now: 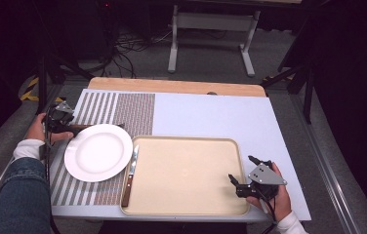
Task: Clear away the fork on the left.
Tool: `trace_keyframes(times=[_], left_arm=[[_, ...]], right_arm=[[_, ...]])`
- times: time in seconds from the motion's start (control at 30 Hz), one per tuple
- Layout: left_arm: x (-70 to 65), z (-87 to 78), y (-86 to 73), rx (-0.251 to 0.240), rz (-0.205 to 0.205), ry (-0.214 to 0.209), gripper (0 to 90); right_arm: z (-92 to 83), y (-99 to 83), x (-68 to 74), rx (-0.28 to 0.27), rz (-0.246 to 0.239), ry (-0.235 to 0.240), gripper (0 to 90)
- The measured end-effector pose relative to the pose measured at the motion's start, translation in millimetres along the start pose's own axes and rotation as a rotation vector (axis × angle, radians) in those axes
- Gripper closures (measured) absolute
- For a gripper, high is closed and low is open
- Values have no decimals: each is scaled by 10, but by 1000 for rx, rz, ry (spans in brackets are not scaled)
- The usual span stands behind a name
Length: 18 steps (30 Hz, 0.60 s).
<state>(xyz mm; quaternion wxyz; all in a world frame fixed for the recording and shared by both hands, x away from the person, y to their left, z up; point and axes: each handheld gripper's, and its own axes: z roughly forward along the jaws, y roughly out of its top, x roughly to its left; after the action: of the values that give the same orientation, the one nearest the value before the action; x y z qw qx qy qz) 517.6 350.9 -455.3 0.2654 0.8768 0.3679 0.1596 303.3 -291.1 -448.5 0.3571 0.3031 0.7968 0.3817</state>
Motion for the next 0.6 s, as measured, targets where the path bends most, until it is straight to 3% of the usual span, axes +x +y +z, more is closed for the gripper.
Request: trace_keyframes(times=[0.07, 0.23, 0.3, 0.43, 0.53, 0.57, 0.6], left_arm=[[-25, -17, 5, 5, 16, -46, 492], [-134, -71, 73, 92, 104, -9, 649], [-146, -102, 63, 124, 112, 14, 704], [-140, -148, 28, 160, 102, 27, 749], [-126, -141, 19, 143, 74, 36, 748], [-114, -134, 20, 127, 61, 55, 737], [-101, -127, 16, 102, 34, 47, 703]], right_arm=[[14, -7, -9, 1, 11, 12, 111], [37, -18, 7, 14, 13, 35, 111], [38, -12, 16, 11, 4, 41, 111], [37, -6, 27, 11, -2, 51, 109], [50, -6, 33, 18, -1, 61, 109], [53, -4, 37, 19, -3, 62, 108], [55, -3, 42, 21, -6, 64, 108]])
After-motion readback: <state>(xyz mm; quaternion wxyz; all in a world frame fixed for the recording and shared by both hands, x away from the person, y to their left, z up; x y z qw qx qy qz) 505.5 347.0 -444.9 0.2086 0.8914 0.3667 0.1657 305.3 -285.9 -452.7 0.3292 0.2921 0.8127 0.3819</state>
